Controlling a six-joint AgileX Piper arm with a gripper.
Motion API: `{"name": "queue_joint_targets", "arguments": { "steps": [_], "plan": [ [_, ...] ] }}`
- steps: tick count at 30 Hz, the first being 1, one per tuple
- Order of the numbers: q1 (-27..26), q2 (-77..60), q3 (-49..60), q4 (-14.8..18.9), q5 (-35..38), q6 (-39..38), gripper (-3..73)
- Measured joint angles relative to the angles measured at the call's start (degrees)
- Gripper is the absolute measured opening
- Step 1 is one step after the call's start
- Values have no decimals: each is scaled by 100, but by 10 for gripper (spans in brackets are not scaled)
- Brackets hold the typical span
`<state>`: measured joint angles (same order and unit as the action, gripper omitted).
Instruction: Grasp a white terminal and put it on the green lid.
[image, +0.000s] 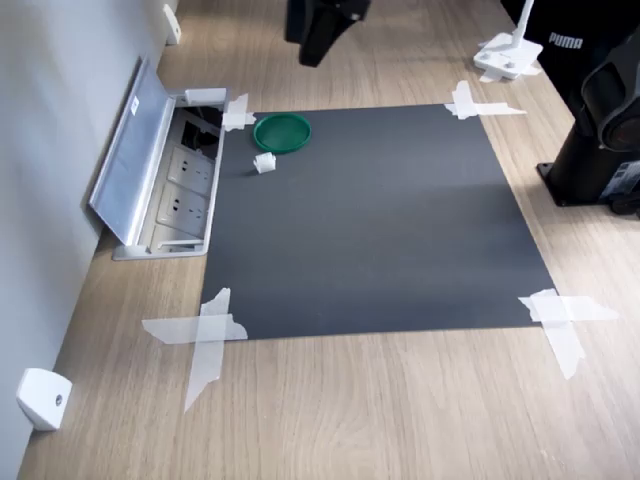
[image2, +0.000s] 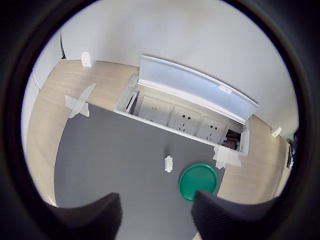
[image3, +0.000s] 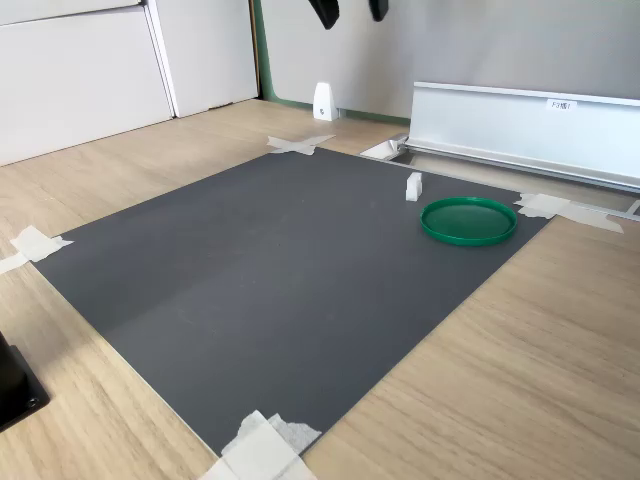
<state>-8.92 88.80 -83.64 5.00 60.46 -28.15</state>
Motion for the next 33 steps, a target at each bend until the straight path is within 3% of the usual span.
{"name": "queue_joint_targets", "arguments": {
  "steps": [3,7,11,15,28,33],
  "plan": [
    [0,366,-411,-69,403,-38,709],
    [0,819,-862,-317,658,-60,721],
    [0,1188,-1055,-455,646,-323,724],
    [0,1503,-1081,-385,633,-580,724],
    [223,2175,-1081,-259,178,-367,707],
    [243,2289,-1081,-500,13,-173,697]
  ]
}}
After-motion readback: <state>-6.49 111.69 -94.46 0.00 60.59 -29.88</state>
